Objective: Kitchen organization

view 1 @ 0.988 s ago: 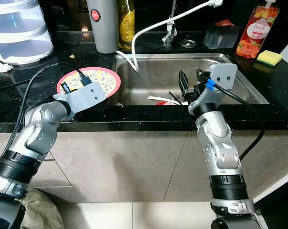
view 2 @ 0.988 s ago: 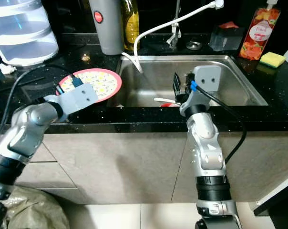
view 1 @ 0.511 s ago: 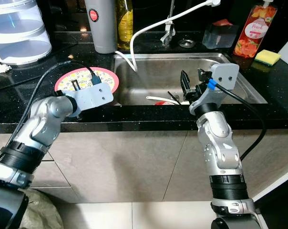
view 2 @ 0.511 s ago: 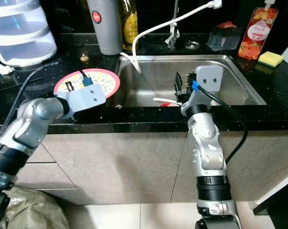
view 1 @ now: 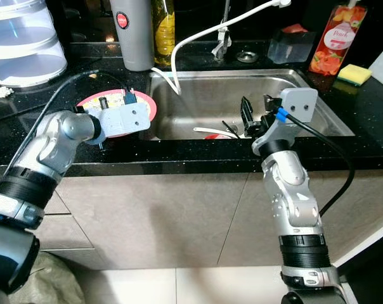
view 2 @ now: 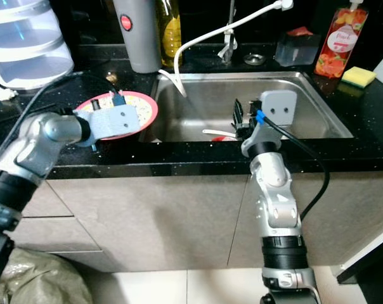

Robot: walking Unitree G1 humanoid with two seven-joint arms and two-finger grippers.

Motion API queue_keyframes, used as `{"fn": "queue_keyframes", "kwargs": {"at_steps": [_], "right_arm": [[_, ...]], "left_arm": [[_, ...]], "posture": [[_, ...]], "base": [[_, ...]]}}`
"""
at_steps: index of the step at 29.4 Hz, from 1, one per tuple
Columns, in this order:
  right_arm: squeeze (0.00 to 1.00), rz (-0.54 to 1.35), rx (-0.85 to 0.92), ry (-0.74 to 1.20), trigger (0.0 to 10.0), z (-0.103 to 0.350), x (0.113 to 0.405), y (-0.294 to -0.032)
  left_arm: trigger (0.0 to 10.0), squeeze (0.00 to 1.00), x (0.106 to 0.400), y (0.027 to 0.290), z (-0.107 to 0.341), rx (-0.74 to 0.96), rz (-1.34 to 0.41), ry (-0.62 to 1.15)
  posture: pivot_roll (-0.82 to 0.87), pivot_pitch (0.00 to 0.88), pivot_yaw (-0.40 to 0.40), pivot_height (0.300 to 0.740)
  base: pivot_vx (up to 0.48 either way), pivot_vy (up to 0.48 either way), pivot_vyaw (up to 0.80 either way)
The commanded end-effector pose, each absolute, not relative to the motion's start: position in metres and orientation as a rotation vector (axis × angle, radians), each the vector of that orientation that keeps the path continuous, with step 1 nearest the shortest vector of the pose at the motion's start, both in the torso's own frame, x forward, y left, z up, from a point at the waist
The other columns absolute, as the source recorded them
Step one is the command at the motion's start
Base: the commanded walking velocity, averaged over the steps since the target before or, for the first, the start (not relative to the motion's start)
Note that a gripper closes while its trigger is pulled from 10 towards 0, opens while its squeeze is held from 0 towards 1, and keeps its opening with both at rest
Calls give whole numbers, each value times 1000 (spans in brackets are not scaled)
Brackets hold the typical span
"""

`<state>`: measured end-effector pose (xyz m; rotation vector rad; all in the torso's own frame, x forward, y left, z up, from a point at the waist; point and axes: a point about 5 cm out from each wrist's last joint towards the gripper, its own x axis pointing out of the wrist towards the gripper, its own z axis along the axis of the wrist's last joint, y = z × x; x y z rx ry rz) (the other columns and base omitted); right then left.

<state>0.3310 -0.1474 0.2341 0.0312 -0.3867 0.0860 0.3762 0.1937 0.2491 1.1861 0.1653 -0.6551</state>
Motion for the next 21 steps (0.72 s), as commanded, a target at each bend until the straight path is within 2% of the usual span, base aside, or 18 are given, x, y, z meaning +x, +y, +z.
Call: {"fn": "queue_keyframes", "kwargs": {"at_steps": [1,10,21], "right_arm": [[0,86,33,-402,10000,236,329,-147],[0,81,35,-398,10000,234,328,-147],[0,84,39,-398,10000,233,329,-145]], "left_arm": [[10000,0,378,200,251,1157,-665,183],[10000,0,386,206,243,1087,-692,255],[10000,0,387,196,253,1018,-754,203]], "posture": [[101,0,27,740],[112,0,34,740],[116,0,30,740]], "base": [[0,0,0],[0,0,0],[0,0,0]]}}
